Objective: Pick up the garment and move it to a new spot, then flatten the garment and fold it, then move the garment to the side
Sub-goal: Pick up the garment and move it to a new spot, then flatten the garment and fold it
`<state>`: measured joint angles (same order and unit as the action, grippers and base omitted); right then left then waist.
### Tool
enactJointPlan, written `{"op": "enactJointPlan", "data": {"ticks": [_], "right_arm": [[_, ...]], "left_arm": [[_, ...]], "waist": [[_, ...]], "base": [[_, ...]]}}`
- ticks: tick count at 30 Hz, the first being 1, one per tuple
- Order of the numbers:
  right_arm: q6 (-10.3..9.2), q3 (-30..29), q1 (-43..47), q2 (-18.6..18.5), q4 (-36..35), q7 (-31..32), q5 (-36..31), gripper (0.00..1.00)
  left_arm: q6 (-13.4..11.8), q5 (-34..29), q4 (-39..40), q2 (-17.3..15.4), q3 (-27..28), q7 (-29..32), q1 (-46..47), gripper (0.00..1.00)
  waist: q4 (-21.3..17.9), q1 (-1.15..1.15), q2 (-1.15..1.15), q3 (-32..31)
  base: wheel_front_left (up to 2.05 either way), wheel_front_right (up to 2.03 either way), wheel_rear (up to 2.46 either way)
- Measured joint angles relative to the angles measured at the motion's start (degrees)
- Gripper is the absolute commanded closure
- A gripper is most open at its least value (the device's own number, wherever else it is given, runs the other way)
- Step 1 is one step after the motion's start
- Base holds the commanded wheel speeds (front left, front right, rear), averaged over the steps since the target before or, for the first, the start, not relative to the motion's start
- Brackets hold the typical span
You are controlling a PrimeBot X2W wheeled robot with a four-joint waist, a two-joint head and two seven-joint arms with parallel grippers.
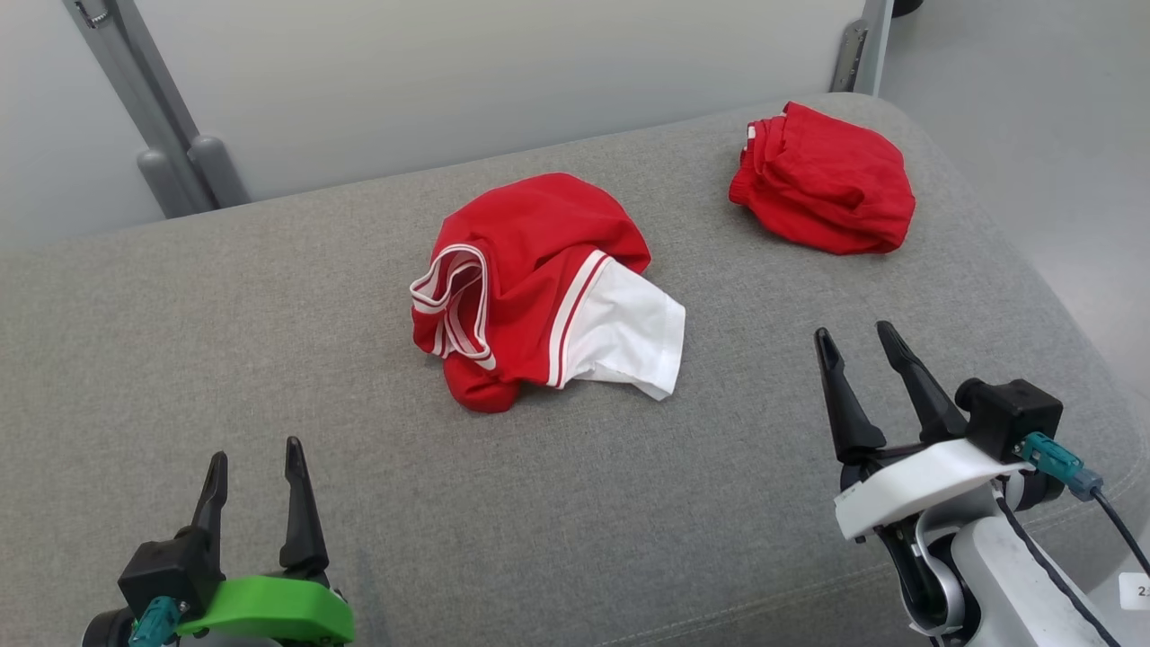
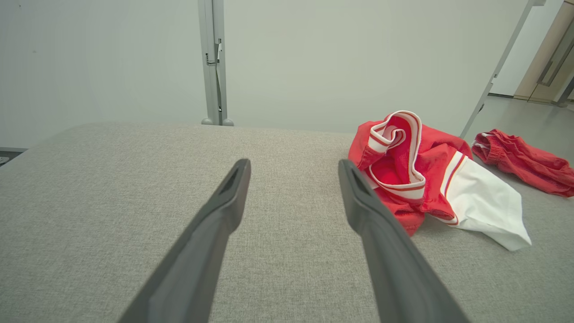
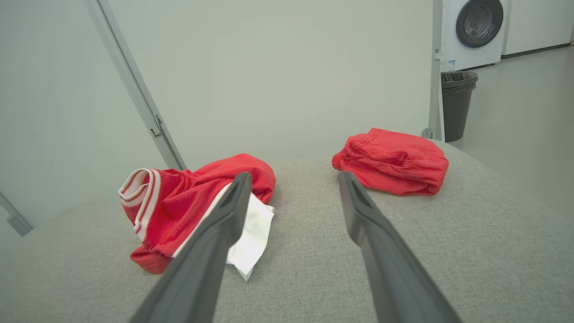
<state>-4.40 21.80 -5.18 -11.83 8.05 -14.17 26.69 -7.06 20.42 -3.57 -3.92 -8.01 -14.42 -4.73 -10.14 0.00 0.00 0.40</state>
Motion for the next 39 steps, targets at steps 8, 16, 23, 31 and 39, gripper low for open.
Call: {"op": "enactJointPlan", "data": {"ticks": [8, 16, 23, 31, 39], "right_arm": [[-0.26, 0.00, 0.01, 0.00, -0.26, 0.00, 0.00, 0.00], [-0.27, 0.00, 0.01, -0.01, -0.78, 0.01, 0.00, 0.00], [-0.27, -0.07, 0.00, 0.00, -1.44, 0.01, 0.00, 0.00], [-0.26, -0.04, -0.32, 0.01, -2.19, 0.01, 0.00, 0.00], [-0.25, -0.01, -1.83, 0.18, -2.76, 0.02, -0.08, 0.00]], "left_arm": [[0.34, -0.38, 0.35, 0.10, 0.20, 0.00, -0.01, 0.00], [0.49, -0.65, 0.59, 0.31, 0.23, 0.00, -0.03, 0.00], [1.15, -2.21, 0.69, 0.27, -1.05, 0.00, 0.00, 0.00], [3.82, -4.93, -0.55, -0.51, -5.48, 0.00, 2.42, 0.00], [5.65, -7.60, -1.94, -0.42, -9.46, 0.26, 8.00, 0.00]], "waist": [[-0.10, 0.00, 0.00, 0.31], [-0.26, 0.00, 0.00, 0.88], [-0.46, 0.00, 0.00, 2.33], [-1.03, 0.00, 0.00, 4.77], [-2.14, 0.00, 0.00, 7.83]], "base": [[0.00, 0.00, 0.00], [0.00, 0.00, 0.00], [0.00, 0.00, 0.00], [0.00, 0.00, 0.00], [0.00, 0.00, 0.00]]}}
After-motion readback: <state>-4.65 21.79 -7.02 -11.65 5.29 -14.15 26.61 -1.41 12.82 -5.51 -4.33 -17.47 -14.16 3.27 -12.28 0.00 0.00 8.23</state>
